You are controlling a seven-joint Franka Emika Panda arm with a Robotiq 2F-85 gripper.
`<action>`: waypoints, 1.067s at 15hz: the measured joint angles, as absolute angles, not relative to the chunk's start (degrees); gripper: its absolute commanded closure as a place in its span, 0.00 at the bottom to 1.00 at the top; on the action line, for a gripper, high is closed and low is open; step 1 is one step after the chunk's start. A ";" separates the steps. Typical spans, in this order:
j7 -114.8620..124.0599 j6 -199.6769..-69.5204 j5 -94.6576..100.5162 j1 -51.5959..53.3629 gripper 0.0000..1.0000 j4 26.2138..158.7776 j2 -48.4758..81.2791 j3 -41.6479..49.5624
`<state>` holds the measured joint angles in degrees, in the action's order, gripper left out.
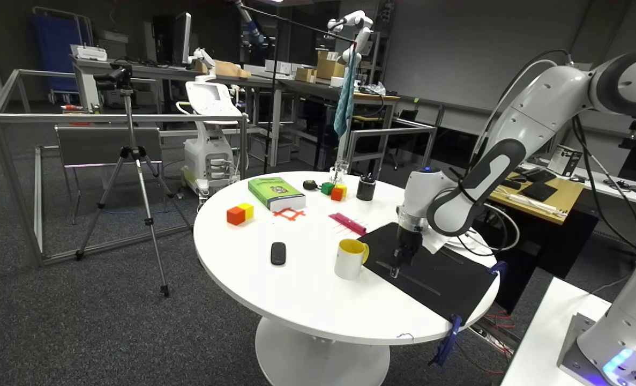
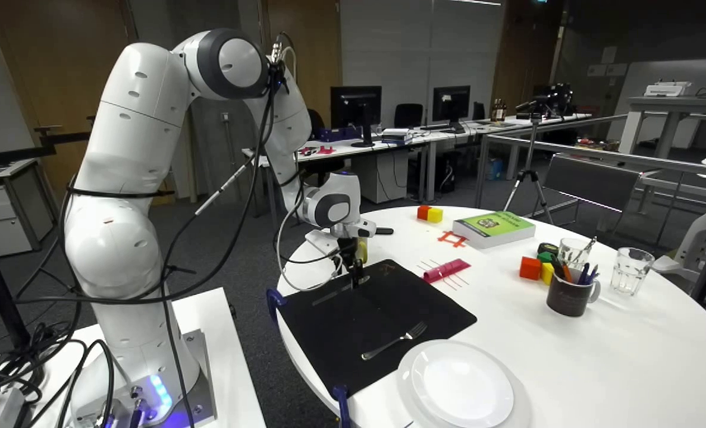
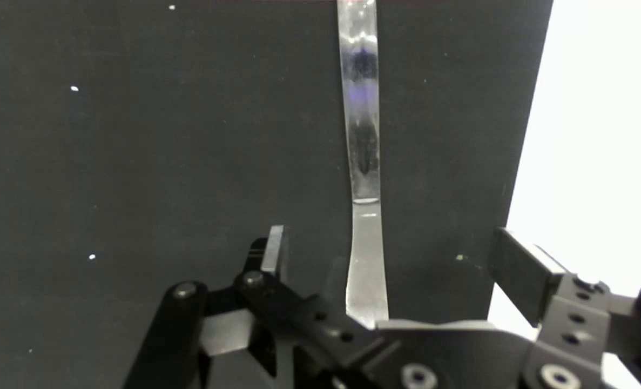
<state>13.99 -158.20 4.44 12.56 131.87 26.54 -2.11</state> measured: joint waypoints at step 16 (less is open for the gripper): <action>12.45 -156.54 3.23 11.62 0.00 135.35 11.11 -2.81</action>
<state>12.45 -156.54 3.23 11.62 135.35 11.11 -2.81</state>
